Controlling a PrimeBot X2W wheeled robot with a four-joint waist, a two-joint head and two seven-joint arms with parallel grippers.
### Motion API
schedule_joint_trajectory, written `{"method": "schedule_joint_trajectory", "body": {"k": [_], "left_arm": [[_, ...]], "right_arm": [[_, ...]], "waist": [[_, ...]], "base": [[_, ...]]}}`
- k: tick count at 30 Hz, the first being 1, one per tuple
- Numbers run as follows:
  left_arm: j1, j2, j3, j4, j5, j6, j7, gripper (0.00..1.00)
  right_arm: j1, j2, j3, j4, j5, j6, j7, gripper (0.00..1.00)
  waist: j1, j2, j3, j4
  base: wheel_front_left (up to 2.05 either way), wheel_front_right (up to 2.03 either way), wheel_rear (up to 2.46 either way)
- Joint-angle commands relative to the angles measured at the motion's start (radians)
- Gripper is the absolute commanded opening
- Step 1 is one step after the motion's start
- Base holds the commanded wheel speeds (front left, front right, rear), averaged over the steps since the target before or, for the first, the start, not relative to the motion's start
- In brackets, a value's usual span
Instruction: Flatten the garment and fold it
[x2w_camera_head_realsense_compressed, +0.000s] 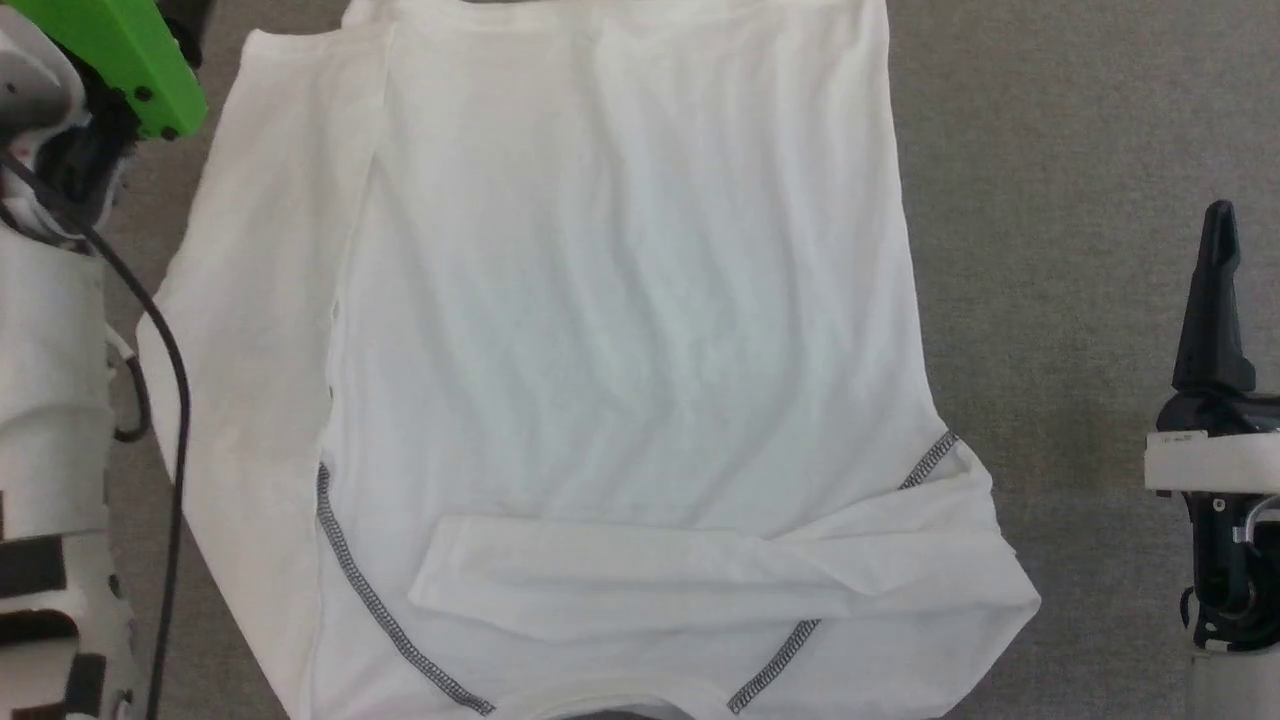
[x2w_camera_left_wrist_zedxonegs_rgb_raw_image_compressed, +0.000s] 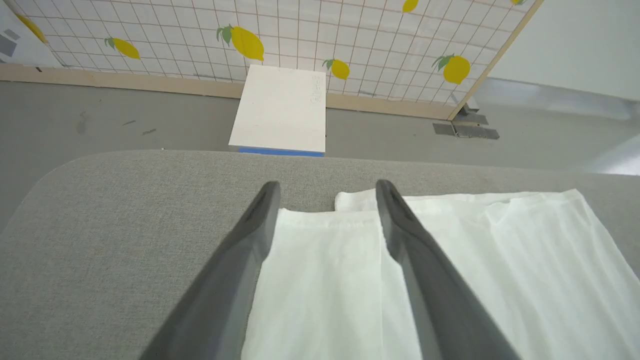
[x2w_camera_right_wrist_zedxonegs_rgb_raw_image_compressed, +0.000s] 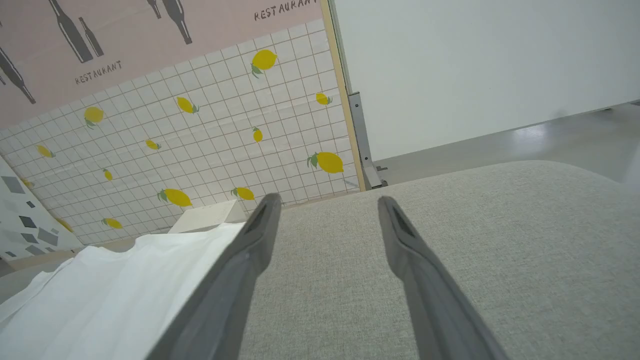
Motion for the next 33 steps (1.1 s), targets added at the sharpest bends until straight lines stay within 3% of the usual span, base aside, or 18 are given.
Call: {"method": "schedule_joint_trajectory", "body": {"k": [1, 9, 15, 19, 22, 24, 28, 33], "left_arm": [[-0.032, 0.033, -0.001, 0.011, 0.005, -0.002, 0.044, 1.00], [-0.093, 0.108, -0.001, 0.007, -0.005, 0.048, 0.292, 1.00], [-0.071, 0.166, -0.006, -0.039, 0.020, 0.087, 0.387, 1.00], [-0.037, 0.177, -0.008, -0.045, 0.023, 0.113, 0.434, 1.00], [-0.011, 0.154, 0.007, -0.041, -0.011, 0.133, 0.471, 1.00], [0.004, 0.139, 0.016, -0.044, -0.038, 0.136, 0.495, 0.00], [0.013, 0.103, 0.068, -0.066, -0.091, 0.147, 0.427, 0.00], [0.016, 0.067, 0.170, -0.064, -0.130, 0.182, 0.236, 0.00]], "right_arm": [[-0.021, 0.001, 0.008, -0.005, 0.011, -0.001, -0.011, 1.00], [-0.047, 0.001, 0.003, -0.033, 0.020, -0.001, -0.035, 1.00], [-0.056, 0.001, -0.006, -0.077, 0.026, -0.001, -0.036, 1.00], [-0.057, 0.001, -0.006, -0.089, 0.020, -0.001, -0.030, 1.00], [-0.057, 0.001, -0.014, -0.098, 0.022, -0.001, -0.028, 1.00], [-0.056, 0.001, -0.021, -0.103, 0.021, -0.001, -0.025, 1.00], [-0.052, 0.001, -0.029, -0.108, 0.006, -0.001, -0.015, 1.00], [-0.044, 0.001, -0.023, -0.099, 0.000, -0.001, -0.006, 1.00]], "waist": [[-0.0002, 0.0000, 0.115, -0.063], [-0.0002, 0.0000, 0.222, -0.088], [-0.0002, 0.0000, 0.277, -0.088], [-0.0002, 0.0000, 0.291, -0.084], [-0.0002, 0.0000, 0.292, -0.078], [-0.0002, 0.0000, 0.292, -0.074], [-0.0002, 0.0000, 0.275, -0.061], [-0.0002, 0.0000, 0.208, -0.047]], "base": [[0.00, 0.00, 0.00], [0.00, 0.00, 0.00], [0.00, 0.00, 0.00], [0.00, 0.00, 0.00], [0.00, 0.00, 0.00], [0.00, 0.00, 0.00], [0.00, 0.00, 0.00], [0.00, 0.00, 0.00]]}}
